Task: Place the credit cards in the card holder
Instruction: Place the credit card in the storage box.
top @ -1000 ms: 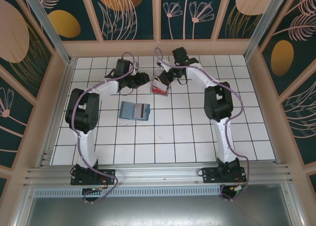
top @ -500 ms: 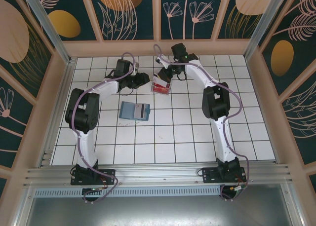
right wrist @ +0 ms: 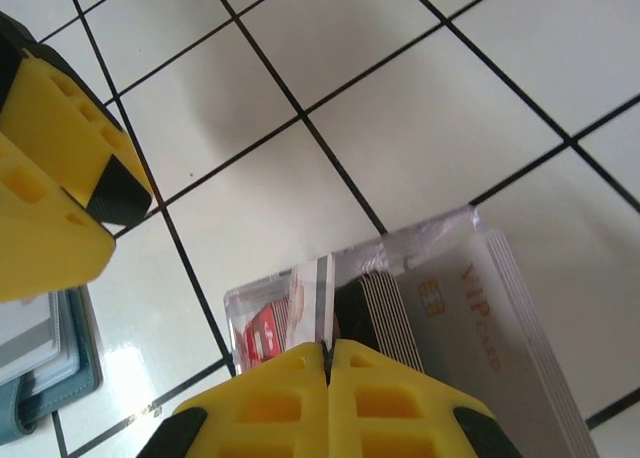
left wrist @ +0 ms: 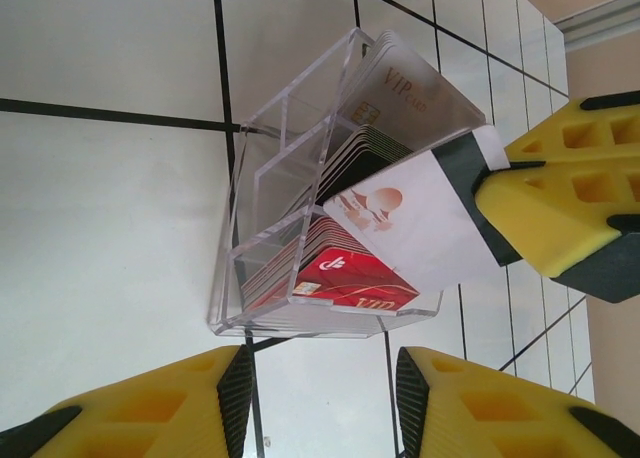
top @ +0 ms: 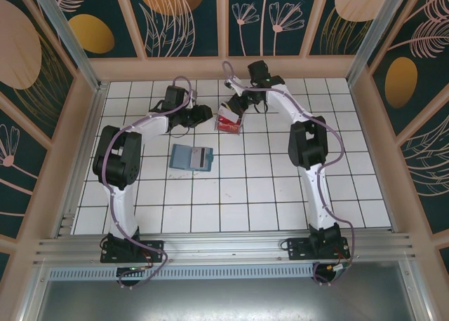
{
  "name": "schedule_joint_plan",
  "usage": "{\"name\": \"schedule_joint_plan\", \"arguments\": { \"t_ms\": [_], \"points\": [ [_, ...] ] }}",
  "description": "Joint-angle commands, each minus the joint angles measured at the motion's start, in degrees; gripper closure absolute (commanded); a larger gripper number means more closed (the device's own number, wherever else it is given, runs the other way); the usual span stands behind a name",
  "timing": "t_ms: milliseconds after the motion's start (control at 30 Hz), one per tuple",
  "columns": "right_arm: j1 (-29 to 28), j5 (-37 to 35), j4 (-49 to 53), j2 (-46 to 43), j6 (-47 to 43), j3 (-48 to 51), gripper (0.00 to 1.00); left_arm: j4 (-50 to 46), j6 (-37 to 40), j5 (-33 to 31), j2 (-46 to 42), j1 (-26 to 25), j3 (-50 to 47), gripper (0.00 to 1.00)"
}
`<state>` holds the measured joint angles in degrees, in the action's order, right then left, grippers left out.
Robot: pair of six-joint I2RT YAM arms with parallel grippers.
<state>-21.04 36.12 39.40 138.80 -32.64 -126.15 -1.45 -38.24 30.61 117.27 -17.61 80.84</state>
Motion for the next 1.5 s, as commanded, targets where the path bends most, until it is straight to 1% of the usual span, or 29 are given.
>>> {"name": "schedule_joint_plan", "arguments": {
  "t_ms": [0,200,400,500,600,800,900,967,1000,1067,1133,1267,1467],
  "points": [
    [-0.2,-0.1,3.3,-0.8,-0.4,6.0,0.97,1.6,-0.8,1.5,0.8,0.3,0.1,0.55],
    [0.5,1.9,-0.2,-3.4,0.3,12.4,0.97,1.5,-0.7,1.2,0.6,0.3,0.2,0.55],
    [0.7,6.5,-0.7,-4.4,1.2,12.6,0.97,2.0,-1.5,1.8,1.3,0.3,0.9,0.55],
    [0.7,8.4,-2.7,-6.0,2.2,14.6,0.97,1.8,-1.5,2.3,2.0,0.3,2.3,0.55],
    [0.7,9.8,-4.5,-7.3,3.1,16.2,0.96,1.6,-1.5,4.1,3.3,0.2,4.5,0.55],
    [0.7,11.1,-4.8,-7.0,3.3,16.7,0.94,2.8,0.1,8.0,6.2,-0.3,8.4,0.56],
    [0.7,11.1,-5.0,-7.0,3.4,16.8,0.94,2.5,4.0,11.5,8.4,-0.9,11.1,0.58],
    [0.8,11.1,-4.9,-7.0,3.3,16.6,0.94,1.1,9.1,13.9,9.9,-1.2,13.1,0.61],
    [0.8,11.1,-4.7,-7.0,3.3,16.3,0.94,0.1,12.4,14.4,10.3,-1.4,13.6,0.62],
    [0.8,11.3,-4.3,-6.8,3.2,15.9,0.94,-2.6,21.0,12.8,10.7,-2.0,14.5,0.63],
    [0.8,11.4,-3.8,-6.6,3.1,15.5,0.94,-3.8,25.3,13.2,11.2,-2.2,15.0,0.62],
    [0.9,11.2,-3.1,-6.3,2.9,15.0,0.94,-1.4,28.2,16.4,12.7,-2.2,15.2,0.63],
    [0.9,11.2,-2.7,-6.3,2.8,14.8,0.94,-0.5,29.1,18.1,13.7,-2.2,15.3,0.66]
  ]
}}
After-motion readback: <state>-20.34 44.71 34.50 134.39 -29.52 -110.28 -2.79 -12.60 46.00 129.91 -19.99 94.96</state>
